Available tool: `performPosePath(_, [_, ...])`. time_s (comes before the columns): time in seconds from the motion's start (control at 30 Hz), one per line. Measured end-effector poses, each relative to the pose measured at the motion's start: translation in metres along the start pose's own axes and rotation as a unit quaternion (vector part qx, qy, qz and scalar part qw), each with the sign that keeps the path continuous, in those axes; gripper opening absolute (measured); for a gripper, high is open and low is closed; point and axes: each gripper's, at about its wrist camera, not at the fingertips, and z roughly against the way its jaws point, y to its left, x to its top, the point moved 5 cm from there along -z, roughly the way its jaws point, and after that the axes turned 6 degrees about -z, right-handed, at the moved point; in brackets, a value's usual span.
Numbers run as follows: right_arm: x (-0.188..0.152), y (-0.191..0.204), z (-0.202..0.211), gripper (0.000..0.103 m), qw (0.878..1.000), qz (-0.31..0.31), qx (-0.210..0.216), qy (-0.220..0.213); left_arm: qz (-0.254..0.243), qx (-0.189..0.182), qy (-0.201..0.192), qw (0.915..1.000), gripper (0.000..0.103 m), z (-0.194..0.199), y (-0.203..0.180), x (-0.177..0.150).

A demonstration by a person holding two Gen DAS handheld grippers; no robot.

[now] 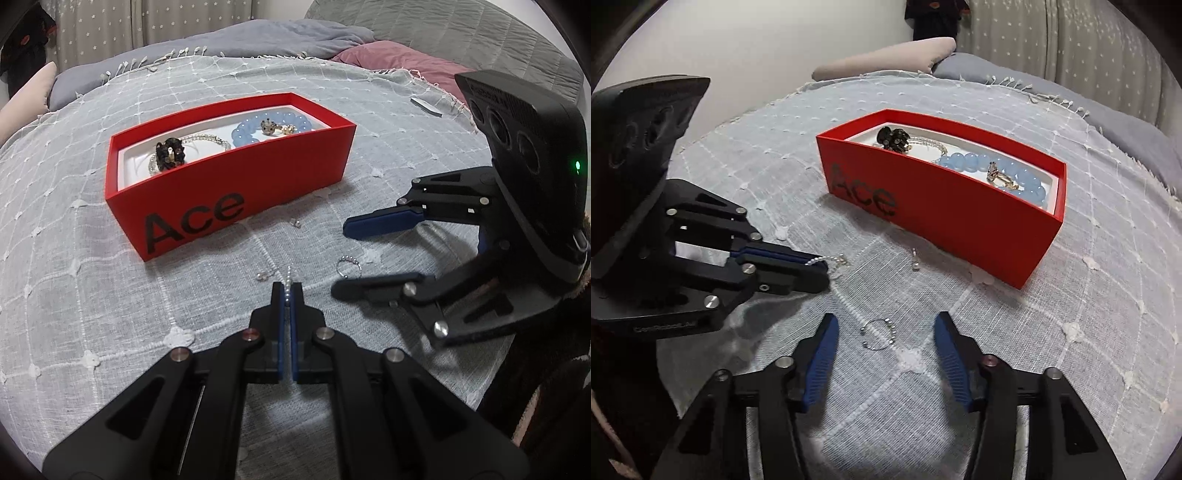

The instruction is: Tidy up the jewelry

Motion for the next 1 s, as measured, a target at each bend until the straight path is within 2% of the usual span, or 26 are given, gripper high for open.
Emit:
performPosePath(0.03, [0.0,-0.002,0.0,0.039,1.0,-0.001,-0.002,0.0,0.0,0.002,0.001,1.0,0.003,0.0,0.0,0.0])
performPosePath(0.2, [-0.003,-0.001,0.0,0.031,1.0,0.023,-0.007,-0.002,0.004,0.004,0.004,1.0,0.003,-0.001,0.003,-0.002])
performPosePath(0.3, [-0.006,0.004,0.0,0.019,0.999,0.034,-0.002,0.0,0.004,0.004,0.004,1.0,0.003,0.0,0.003,-0.002])
performPosePath(0.7, [0.005,0.0,0.014,0.019,1.0,0.019,-0.001,-0.019,0.0,0.012,-0.013,0.9998,0.003,0.008,0.006,0.011])
performPosePath(1.0, [0.04,-0.005,0.03,0.019,0.998,0.008,-0.016,-0.056,0.003,0.031,-0.042,0.9987,0.003,0.021,0.014,0.035])
